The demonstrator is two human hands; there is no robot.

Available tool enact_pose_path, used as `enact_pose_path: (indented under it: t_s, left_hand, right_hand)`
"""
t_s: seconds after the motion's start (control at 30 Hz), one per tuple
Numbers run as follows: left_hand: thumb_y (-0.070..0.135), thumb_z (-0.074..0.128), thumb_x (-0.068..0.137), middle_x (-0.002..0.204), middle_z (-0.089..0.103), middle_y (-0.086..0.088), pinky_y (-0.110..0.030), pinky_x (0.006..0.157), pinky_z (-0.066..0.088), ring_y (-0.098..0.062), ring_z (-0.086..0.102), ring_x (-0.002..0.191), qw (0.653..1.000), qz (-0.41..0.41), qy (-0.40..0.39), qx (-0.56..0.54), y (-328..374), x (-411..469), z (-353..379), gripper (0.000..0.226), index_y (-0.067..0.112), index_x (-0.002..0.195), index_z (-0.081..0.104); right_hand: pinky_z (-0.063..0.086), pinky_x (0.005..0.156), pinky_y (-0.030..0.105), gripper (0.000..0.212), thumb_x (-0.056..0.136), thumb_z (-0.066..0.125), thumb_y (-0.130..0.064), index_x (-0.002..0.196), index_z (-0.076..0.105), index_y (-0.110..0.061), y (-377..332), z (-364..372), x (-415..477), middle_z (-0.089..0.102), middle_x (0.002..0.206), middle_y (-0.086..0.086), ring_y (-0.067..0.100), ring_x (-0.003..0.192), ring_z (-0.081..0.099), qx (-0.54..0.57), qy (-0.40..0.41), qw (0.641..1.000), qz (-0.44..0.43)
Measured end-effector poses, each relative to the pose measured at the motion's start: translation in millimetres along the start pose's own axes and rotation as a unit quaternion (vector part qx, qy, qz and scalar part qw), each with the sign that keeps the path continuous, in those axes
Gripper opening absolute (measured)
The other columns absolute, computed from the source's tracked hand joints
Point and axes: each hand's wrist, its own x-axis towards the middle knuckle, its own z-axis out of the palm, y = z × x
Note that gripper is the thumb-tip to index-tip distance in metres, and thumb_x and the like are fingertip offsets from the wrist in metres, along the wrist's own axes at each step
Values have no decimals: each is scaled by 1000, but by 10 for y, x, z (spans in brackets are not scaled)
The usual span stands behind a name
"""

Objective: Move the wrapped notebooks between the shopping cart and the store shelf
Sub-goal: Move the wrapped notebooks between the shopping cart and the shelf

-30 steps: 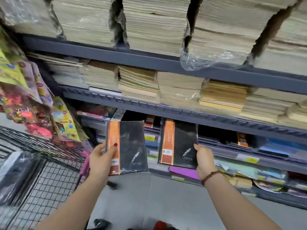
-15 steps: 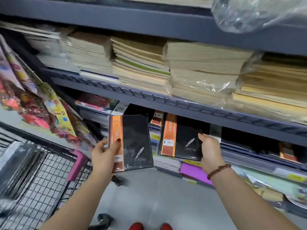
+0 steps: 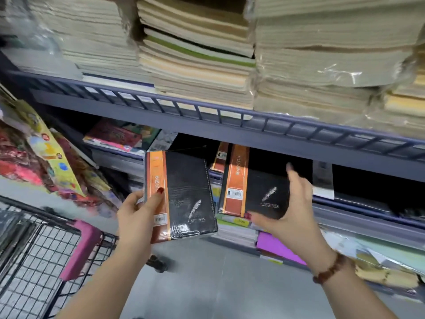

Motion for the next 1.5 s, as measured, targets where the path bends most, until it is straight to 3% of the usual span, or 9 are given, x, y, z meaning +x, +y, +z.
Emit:
enact_pose_path:
  t_s: [0.1, 0.23, 0.43, 0.6, 0.87, 1.07, 1.2, 1.37, 1.5]
  left_hand:
    - [21, 68, 85, 79, 69, -6, -37, 67, 53, -25, 64, 68, 1000, 5, -9, -6, -27, 66, -12, 25, 9, 107, 62]
    - [22, 68, 85, 88, 70, -12, -41, 69, 54, -27, 65, 71, 1000, 12, -18, -9, -63, 112, -28, 24, 12, 106, 64]
    - [22, 67, 85, 79, 66, -5, -32, 55, 52, -17, 63, 57, 1000, 14, -11, -16, -35, 167, -7, 26, 13, 110, 63]
    - [20, 67, 85, 70, 61, -3, -25, 40, 48, -8, 58, 43, 1000, 16, -6, -17, 16, 211, -19, 22, 9, 104, 64]
    - [18, 66, 86, 51, 63, 12, -18, 35, 43, -4, 57, 40, 999, 29, -7, -42, 97, 235, -60, 23, 9, 107, 64]
    - [19, 67, 86, 68, 60, 0, -16, 36, 41, -3, 55, 40, 998, 27, -24, -52, 149, 173, 18, 15, 12, 99, 64]
    - [18, 65, 87, 65, 60, 3, -15, 37, 41, -3, 55, 42, 997, 24, -56, -55, 183, 119, 133, 15, 11, 101, 65]
    - [19, 66, 87, 69, 62, 0, -17, 41, 44, -6, 57, 45, 995, 8, -84, -62, 219, 94, 329, 27, 8, 111, 64]
    - [14, 65, 86, 65, 67, 3, -21, 45, 50, -8, 63, 51, 989, 0, -141, -48, 284, 35, 498, 20, 11, 106, 67]
  right_hand:
    - [16, 113, 23, 91, 58, 87, -26, 136, 41, -34, 54, 23, -81, 11, 153, 0, 4, 138, 13, -59, -1, 997, -42]
    - [24, 108, 38, 55, 64, 76, -41, 116, 65, -29, 107, 126, -49, 34, 145, 10, 21, 136, 24, -103, 98, 984, -111]
    - [31, 93, 30, 45, 67, 81, -34, 109, 70, -24, -9, 242, 234, 56, 123, 7, 30, 115, 41, -163, 146, 967, -129]
    - [25, 108, 35, 45, 72, 75, -41, 115, 66, -33, -154, 300, 445, 53, 132, 2, 27, 121, 47, -161, 120, 976, -83]
    - [27, 112, 44, 44, 73, 76, -35, 115, 66, -28, -221, 414, 506, 45, 138, 0, 18, 125, 41, -95, 141, 984, -55]
    - [17, 102, 21, 46, 77, 72, -39, 121, 61, -33, -222, 393, 458, 39, 142, -7, 12, 122, 33, -101, 116, 987, -39]
    - [34, 103, 35, 43, 80, 66, -43, 120, 62, -27, -304, 364, 286, 53, 124, -3, 20, 117, 41, -132, 182, 970, -89]
    - [50, 80, 22, 40, 79, 72, -22, 117, 58, -29, -439, 461, 5, 59, 107, -4, 15, 90, 63, 170, 68, 983, -16]
    - [51, 63, 11, 38, 84, 62, 3, 113, 59, -23, -458, 486, -91, 74, 91, -7, 4, 80, 69, 334, -28, 940, 66]
